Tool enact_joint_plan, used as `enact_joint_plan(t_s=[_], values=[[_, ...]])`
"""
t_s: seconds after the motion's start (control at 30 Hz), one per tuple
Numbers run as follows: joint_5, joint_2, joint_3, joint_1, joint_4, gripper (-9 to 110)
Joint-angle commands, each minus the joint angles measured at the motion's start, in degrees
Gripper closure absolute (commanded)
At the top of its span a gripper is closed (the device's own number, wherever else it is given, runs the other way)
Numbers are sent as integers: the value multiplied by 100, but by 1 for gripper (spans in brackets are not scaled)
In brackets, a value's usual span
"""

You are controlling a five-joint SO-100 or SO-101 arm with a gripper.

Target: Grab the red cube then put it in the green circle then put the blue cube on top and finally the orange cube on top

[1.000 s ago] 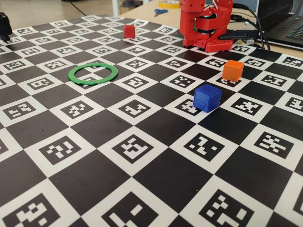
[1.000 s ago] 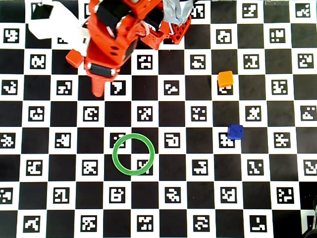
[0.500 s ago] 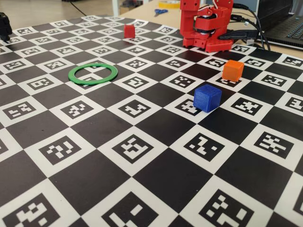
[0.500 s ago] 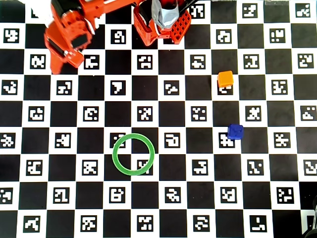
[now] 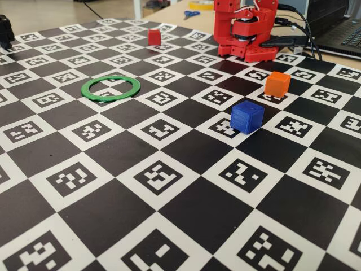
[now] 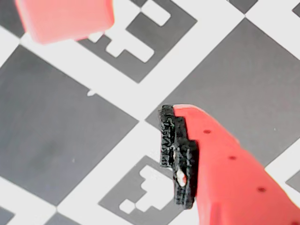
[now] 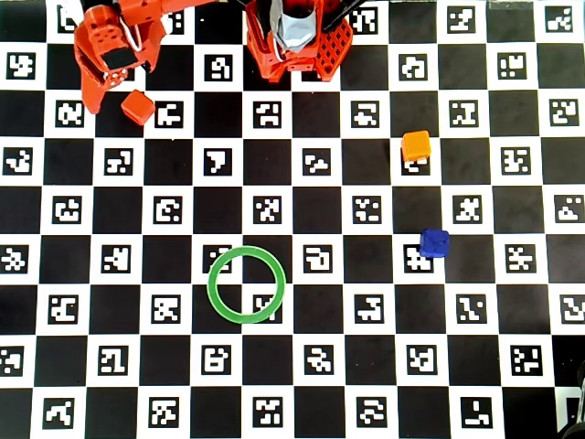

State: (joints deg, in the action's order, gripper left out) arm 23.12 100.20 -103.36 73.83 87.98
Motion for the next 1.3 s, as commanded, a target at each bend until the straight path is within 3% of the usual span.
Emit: enact_joint_plan(t_s=[0.0,1.27], values=[[-70,9,-97,26,-237,57],[97,-413,-2004,114,-2698,60]])
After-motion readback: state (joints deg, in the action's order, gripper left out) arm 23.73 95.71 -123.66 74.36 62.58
